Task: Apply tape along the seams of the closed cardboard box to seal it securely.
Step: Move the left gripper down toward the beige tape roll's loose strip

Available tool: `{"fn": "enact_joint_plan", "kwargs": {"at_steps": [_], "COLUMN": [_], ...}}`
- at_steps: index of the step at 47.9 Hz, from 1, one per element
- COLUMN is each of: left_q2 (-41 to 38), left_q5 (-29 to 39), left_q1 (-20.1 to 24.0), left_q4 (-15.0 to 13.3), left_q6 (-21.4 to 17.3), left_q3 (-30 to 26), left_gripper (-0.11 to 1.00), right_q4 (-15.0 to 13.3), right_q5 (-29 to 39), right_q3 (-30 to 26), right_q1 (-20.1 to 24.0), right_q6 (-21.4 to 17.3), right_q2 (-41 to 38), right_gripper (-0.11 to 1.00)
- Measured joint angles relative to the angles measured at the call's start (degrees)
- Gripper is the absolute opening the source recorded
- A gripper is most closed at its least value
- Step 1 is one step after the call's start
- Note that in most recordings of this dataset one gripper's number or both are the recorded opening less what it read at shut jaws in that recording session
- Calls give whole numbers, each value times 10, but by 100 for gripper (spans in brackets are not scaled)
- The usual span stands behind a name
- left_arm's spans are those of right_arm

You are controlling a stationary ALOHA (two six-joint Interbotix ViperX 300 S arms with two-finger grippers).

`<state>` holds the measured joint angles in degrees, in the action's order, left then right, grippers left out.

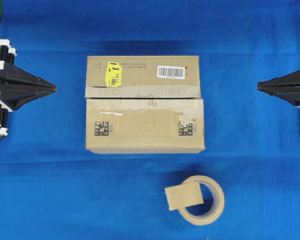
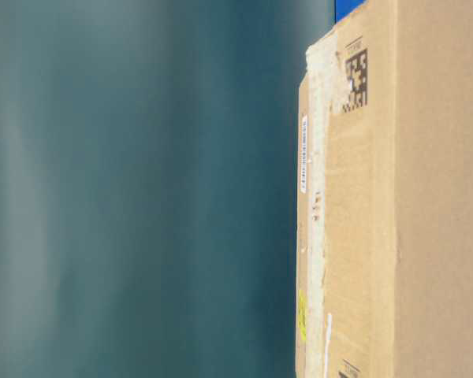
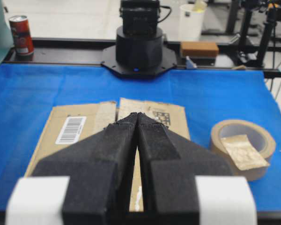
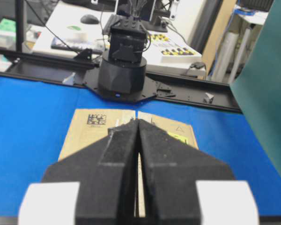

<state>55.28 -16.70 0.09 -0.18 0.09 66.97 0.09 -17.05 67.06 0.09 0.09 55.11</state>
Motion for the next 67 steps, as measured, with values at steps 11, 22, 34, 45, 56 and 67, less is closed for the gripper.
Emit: {"fn": "enact_joint_plan", "kwargs": {"at_steps": [11, 22, 34, 45, 56, 67], "left_q2": [-15, -75, -163, -275, -434, -580], "left_q5": [15, -64, -112, -114, -82, -78], "left_q1": [-60, -118, -190, -219, -230, -239], "left_q4": [-4, 0, -4, -6, -8, -15], "left_q6": [-110, -185, -396, -505, -625, -681], "left_q3": [-2, -13, -25, -65, -150, -253], "left_gripper": [0, 0, 5, 62, 71, 69], "right_q4": [2, 5, 6, 5, 5, 4], "right_q5": [0, 1, 1, 1, 1, 0], "right_q3": [-6, -9, -12, -12, -15, -15], "right_q1": [1, 1, 2, 1, 2, 2], "right_q6": [-4, -4, -4, -4, -2, 0], "right_q2": [1, 2, 1, -1, -2, -13], "right_gripper": [0, 0, 0, 0, 0, 0]}}
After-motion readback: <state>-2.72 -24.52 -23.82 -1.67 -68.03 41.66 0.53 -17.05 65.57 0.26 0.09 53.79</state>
